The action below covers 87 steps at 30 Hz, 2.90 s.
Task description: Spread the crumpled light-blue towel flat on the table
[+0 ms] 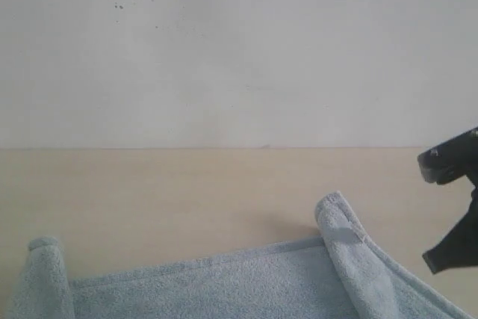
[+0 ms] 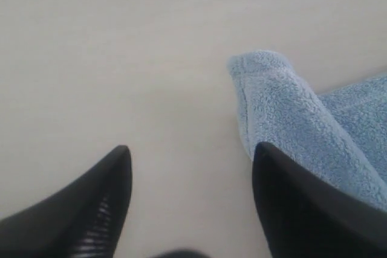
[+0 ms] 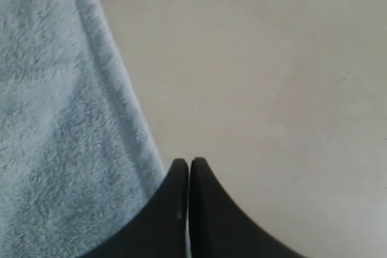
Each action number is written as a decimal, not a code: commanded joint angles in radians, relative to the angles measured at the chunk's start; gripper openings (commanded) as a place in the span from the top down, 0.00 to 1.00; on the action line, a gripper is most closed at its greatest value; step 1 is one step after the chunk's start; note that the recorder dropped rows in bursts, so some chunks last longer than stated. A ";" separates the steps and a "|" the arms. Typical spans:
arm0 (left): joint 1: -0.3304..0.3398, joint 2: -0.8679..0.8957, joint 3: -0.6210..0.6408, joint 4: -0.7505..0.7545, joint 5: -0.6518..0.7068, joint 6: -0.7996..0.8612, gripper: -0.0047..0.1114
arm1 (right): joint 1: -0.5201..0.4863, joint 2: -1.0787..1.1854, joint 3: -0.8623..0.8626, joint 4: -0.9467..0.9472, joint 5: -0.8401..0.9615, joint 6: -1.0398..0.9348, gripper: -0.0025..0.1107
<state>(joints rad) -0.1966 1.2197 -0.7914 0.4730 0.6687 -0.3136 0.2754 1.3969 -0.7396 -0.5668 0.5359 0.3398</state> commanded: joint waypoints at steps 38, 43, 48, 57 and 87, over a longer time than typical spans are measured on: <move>0.001 -0.032 0.021 -0.073 -0.051 0.046 0.48 | -0.216 0.392 0.036 0.085 -0.220 0.038 0.98; 0.001 -0.032 0.021 -0.073 -0.051 0.046 0.48 | -0.390 0.390 0.042 0.078 -0.167 0.126 0.98; 0.001 -0.032 0.021 -0.073 -0.066 0.046 0.48 | -0.480 0.390 0.042 0.076 -0.155 0.188 0.98; 0.001 -0.032 0.021 -0.077 -0.082 0.046 0.48 | -0.523 0.390 0.044 -0.048 -0.151 0.338 0.98; 0.001 0.463 0.046 -0.328 -0.404 0.314 0.86 | 0.056 -0.259 0.040 -0.100 -0.443 0.429 0.98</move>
<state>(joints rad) -0.1966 1.6809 -0.7484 0.1555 0.2801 0.0000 0.3278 1.1702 -0.6975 -0.6653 0.0731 0.7715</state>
